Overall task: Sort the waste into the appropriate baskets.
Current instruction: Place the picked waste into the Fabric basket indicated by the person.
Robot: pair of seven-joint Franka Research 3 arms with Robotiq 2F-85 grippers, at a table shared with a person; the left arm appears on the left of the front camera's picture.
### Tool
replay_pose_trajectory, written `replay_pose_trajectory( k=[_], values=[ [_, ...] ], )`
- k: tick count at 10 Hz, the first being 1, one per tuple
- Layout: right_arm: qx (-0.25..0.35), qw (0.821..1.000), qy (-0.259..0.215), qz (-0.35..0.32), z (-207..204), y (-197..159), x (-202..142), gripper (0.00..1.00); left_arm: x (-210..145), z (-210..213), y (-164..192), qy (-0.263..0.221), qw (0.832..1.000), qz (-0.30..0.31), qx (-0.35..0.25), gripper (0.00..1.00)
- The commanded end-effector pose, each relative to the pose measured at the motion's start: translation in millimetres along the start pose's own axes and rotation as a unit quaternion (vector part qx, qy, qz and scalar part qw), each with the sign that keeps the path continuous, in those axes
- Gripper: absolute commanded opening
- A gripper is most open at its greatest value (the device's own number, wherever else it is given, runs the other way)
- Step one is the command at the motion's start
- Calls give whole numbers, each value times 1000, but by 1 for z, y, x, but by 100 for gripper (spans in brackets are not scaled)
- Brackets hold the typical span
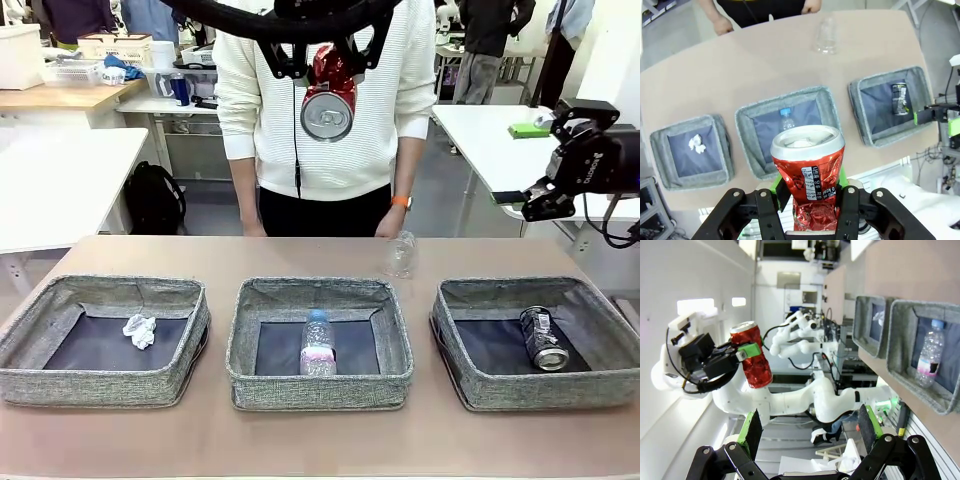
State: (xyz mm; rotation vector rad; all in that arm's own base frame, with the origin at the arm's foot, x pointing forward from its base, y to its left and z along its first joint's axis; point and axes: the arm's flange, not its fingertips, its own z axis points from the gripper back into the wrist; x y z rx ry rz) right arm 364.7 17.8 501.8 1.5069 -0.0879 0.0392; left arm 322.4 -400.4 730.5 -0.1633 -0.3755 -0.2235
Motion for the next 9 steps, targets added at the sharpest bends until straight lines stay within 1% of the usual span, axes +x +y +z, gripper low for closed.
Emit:
replay_pose_trajectory(
  k=[1,9],
  values=[
    [10,1000,-1,3,-2,2,1,100,-2,1,3,-6,1000,3,-1,38],
    [10,1000,-1,3,-2,2,1,100,-2,1,3,-6,1000,3,-1,38]
  ],
)
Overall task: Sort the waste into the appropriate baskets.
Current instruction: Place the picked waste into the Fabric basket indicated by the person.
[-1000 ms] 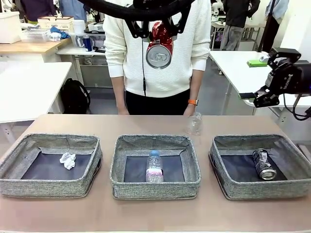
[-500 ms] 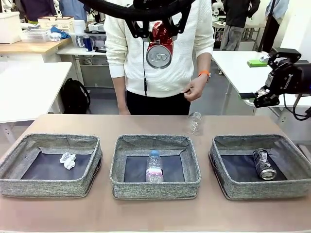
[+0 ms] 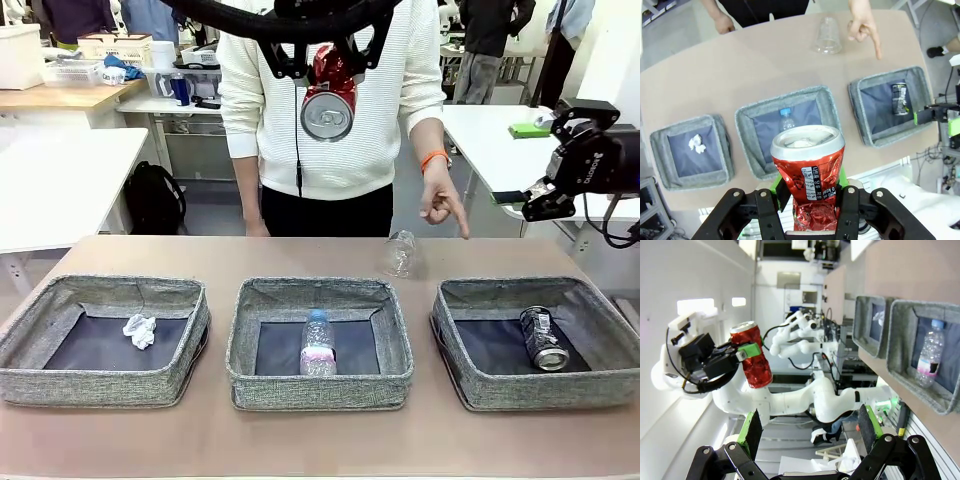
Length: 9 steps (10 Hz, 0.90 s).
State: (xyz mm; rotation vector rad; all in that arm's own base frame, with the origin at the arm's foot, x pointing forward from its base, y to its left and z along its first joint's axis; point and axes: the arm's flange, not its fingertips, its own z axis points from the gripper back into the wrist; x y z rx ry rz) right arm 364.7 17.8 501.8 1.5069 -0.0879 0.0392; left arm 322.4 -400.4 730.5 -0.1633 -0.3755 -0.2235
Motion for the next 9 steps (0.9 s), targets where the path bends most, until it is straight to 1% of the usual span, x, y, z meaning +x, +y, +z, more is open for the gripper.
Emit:
replay_pose_trajectory(
  k=[1,9],
  values=[
    [10,1000,-1,3,-2,2,1,100,-2,1,4,-6,1000,3,-1,38],
    [10,1000,-1,3,-2,2,1,100,-2,1,4,-6,1000,3,-1,38]
  ],
)
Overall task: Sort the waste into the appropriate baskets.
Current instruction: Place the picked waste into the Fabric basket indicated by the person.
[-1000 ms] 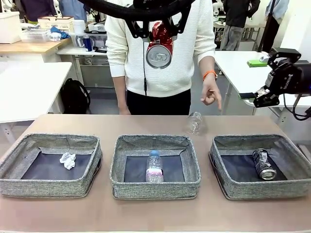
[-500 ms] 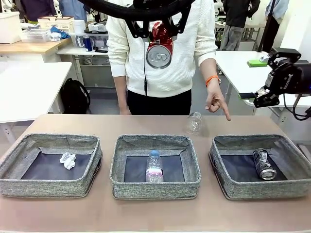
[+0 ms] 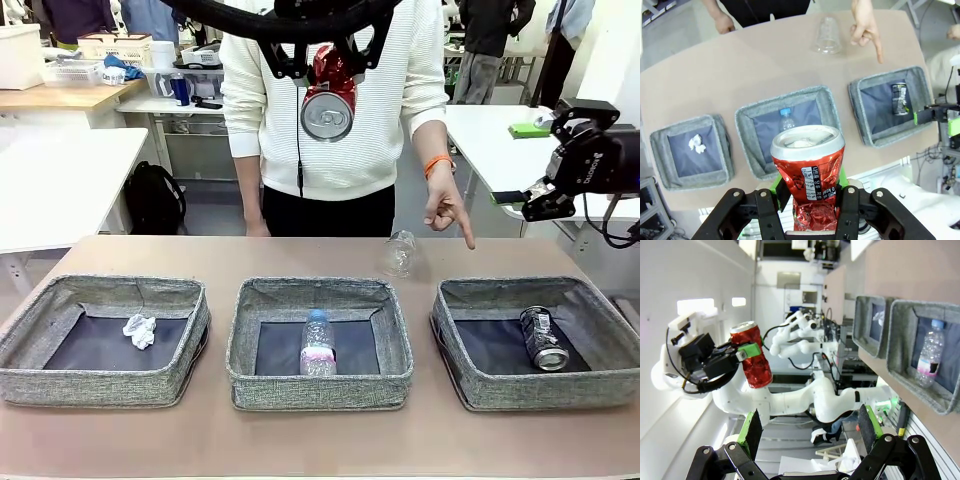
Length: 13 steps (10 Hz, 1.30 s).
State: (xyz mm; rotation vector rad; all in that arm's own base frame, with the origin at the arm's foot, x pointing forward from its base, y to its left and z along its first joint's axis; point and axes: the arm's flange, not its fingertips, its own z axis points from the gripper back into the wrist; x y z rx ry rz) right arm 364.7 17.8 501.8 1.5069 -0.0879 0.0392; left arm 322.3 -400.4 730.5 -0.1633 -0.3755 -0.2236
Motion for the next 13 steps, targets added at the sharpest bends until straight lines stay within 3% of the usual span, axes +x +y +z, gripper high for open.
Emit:
replay_pose_trajectory(
  k=[1,2,5,7,8,9,10,11,13],
  values=[
    [10,1000,-1,3,-2,2,1,100,-2,1,4,-6,1000,3,-1,38],
    [0,1000,0,0,0,0,0,100,0,0,0,0,1000,0,0,38],
    [-130,988,-77,17,90,-3,-45,100,-38,-45,-26,-55,997,-24,-56,38],
    [-259,952,-165,-11,138,9,-71,100,-61,-91,-46,-75,992,-22,-101,38],
    [-290,934,-207,-29,148,15,-78,100,-70,-120,-66,-68,990,-19,-125,38],
    [-324,904,-274,-41,148,17,-82,100,-73,-145,-87,-78,988,-13,-129,38],
    [-295,915,-273,-25,131,11,-80,100,-73,-167,-110,-82,987,-8,-138,38],
    [-290,930,-226,7,174,20,-81,100,-64,-188,-132,-76,985,-17,-155,38],
    [-290,930,-226,7,174,20,-81,100,-37,-228,-181,-72,983,-49,-162,38]
  ],
)
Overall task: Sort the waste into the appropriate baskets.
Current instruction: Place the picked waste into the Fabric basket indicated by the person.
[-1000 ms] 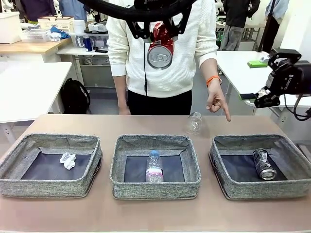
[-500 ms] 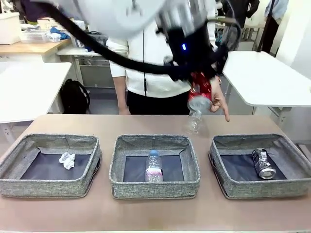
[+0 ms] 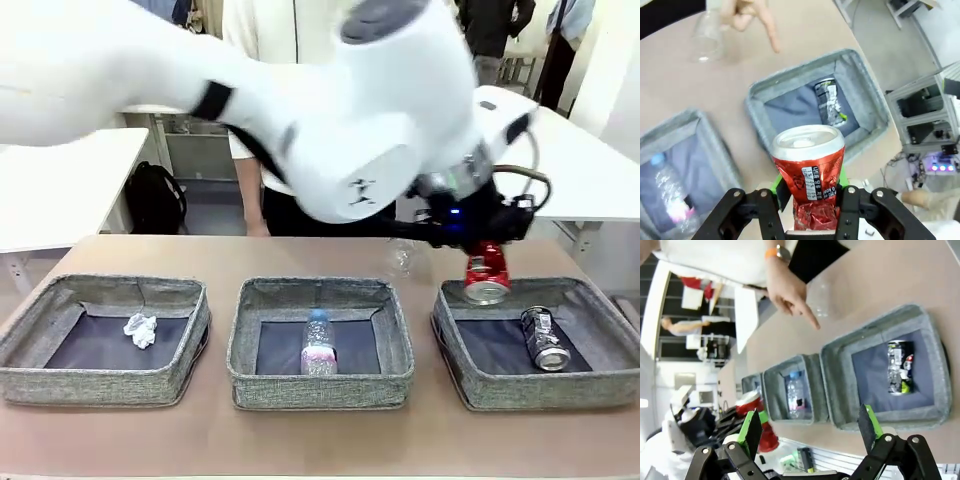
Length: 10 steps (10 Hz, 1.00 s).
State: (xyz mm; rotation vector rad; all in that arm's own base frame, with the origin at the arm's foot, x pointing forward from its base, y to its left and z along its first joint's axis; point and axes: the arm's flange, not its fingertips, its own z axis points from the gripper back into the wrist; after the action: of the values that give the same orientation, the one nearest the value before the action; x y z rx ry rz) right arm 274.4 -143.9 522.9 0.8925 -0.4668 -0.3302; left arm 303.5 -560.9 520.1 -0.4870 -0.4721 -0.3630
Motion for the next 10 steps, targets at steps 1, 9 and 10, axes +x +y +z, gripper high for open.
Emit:
replay_pose_trajectory(
  k=[1,9,10],
  values=[
    [2,1000,16,7,6,-2,6,100,38,-56,-51,16,1000,-20,-6,38],
    [2,1000,16,7,6,-2,6,100,53,-98,-75,20,998,-43,39,38],
    [2,1000,16,7,6,-2,6,100,53,-99,-74,22,998,-44,38,62]
  ],
)
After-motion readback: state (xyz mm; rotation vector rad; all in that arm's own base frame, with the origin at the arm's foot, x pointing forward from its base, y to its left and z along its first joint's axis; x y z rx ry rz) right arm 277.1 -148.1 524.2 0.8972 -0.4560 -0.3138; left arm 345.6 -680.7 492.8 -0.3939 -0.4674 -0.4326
